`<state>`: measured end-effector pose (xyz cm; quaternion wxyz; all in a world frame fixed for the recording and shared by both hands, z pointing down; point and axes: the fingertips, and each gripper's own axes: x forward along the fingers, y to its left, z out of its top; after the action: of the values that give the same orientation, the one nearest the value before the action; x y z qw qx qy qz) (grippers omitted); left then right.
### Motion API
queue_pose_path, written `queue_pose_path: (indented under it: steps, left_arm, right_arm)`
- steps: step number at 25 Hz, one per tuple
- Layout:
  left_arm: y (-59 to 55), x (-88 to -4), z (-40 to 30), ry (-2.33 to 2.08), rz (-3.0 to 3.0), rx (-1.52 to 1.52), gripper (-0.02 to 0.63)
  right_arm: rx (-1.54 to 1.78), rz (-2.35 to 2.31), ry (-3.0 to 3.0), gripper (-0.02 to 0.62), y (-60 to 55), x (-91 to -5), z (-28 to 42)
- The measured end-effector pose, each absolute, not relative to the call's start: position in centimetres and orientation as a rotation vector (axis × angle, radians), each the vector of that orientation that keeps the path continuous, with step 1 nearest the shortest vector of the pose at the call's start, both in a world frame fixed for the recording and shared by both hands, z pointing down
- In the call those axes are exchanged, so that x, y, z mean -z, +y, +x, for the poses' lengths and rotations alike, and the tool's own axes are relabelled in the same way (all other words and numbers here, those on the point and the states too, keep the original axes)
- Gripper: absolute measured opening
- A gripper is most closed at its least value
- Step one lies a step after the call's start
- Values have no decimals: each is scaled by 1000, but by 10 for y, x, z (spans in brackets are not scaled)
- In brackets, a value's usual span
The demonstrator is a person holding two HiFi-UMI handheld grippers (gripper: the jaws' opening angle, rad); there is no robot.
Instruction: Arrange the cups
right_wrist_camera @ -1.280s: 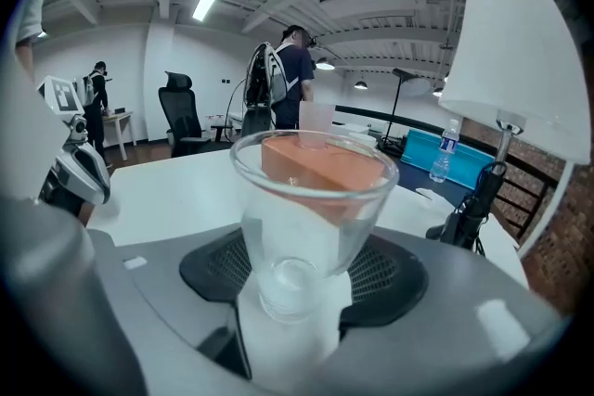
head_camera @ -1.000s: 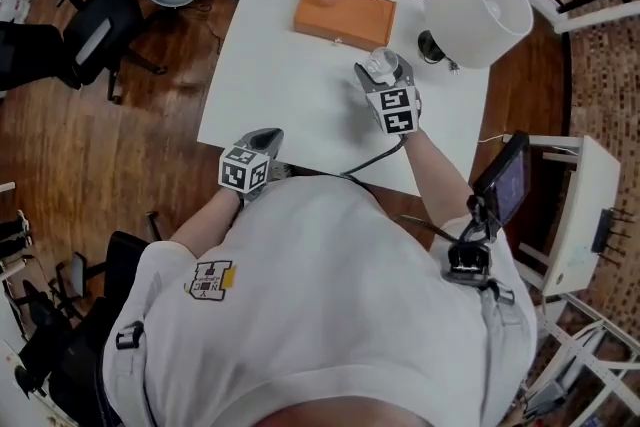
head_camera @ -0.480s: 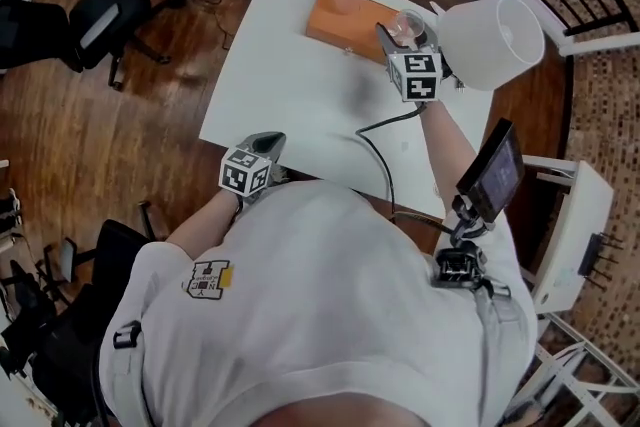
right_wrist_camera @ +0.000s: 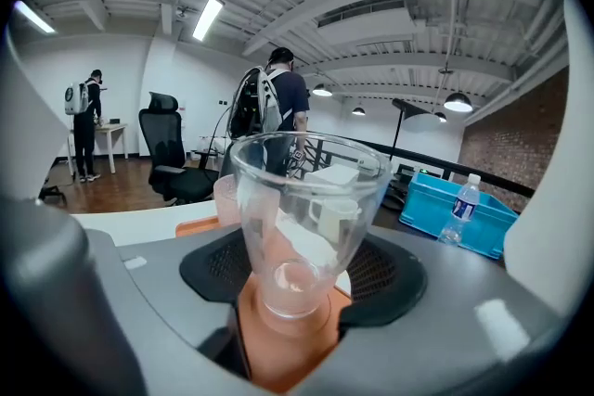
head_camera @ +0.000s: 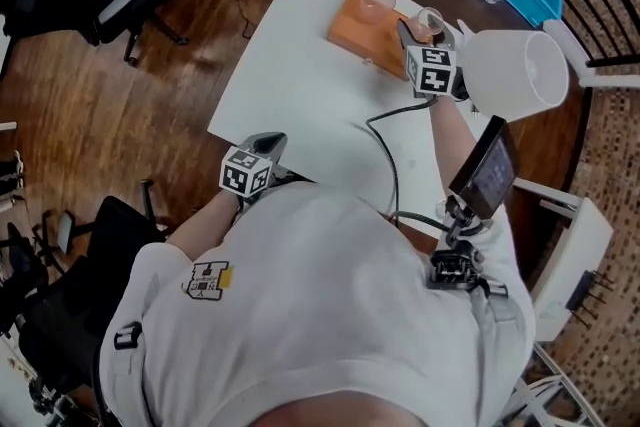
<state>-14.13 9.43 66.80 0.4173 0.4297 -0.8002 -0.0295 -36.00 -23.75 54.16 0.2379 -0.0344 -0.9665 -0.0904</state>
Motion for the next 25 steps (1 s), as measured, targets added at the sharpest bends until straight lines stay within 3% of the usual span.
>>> queue_pose_path:
  steps: [25]
  left_arm:
    - [89,-673,-147,-1978,1060,83,0]
  right_arm:
    - [185,-97,-2539,282,-242,-574,-368]
